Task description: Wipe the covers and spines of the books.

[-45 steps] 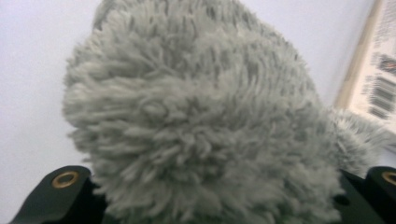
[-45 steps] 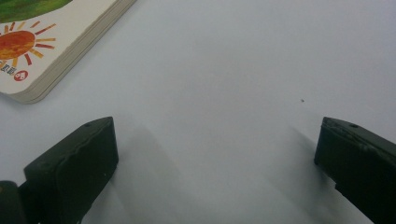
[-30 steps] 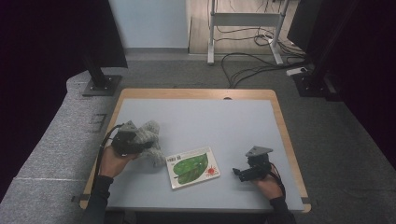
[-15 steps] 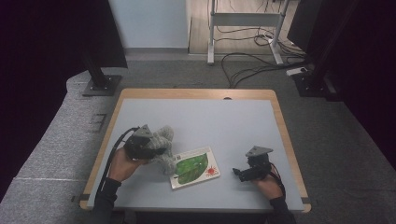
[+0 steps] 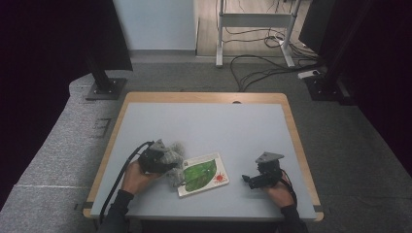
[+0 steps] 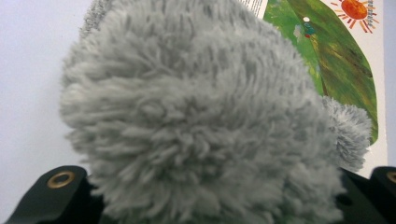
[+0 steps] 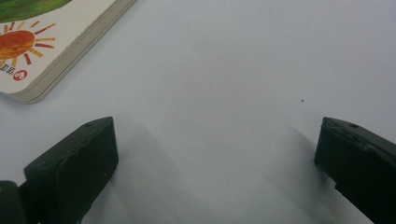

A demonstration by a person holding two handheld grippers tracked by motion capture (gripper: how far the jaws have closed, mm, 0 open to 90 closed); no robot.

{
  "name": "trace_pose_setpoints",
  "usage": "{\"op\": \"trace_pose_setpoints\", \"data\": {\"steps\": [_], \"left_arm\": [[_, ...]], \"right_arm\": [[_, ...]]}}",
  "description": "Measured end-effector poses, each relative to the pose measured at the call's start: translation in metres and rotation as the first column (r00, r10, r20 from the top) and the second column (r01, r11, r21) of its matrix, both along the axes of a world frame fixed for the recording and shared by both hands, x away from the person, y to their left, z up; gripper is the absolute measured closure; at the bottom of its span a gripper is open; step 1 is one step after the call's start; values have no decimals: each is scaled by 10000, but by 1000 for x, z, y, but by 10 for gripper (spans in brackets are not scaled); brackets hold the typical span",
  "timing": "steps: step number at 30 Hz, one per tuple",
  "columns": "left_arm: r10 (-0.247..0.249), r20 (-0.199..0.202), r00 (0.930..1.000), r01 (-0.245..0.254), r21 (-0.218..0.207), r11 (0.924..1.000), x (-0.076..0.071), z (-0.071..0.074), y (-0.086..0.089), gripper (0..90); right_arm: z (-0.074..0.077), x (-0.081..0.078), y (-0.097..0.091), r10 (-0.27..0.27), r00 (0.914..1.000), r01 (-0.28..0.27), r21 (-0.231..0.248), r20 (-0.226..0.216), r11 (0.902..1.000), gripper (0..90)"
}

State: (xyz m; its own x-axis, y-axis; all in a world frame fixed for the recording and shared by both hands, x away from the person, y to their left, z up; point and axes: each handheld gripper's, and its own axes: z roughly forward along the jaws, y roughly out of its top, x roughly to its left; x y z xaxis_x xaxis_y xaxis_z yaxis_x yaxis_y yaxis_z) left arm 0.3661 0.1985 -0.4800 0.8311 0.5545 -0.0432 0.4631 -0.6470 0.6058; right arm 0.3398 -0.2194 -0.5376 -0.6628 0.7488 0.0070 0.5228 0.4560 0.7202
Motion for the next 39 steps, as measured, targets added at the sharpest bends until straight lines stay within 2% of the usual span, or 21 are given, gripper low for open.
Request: {"op": "trace_pose_setpoints", "data": {"steps": [13,17,26,39], "left_arm": [[-118,103,9999,118,24,9999,4,2,-19,635],[-380,65,9993,381,-40,9993,6,2,-30,635],[-504,16,9987,504,-196,9985,15,0,-51,635],[-791,76,9968,793,-181,9967,32,-2,-89,635]], "right_arm": [[0,0,0,3,10000,-3,1,-1,10000,0],[0,0,0,-6,10000,6,5,-10,10000,0],[0,0,0,6,10000,-6,11,-17,10000,0],[0,0,0,11,10000,-11,12,-14,10000,0]]}}
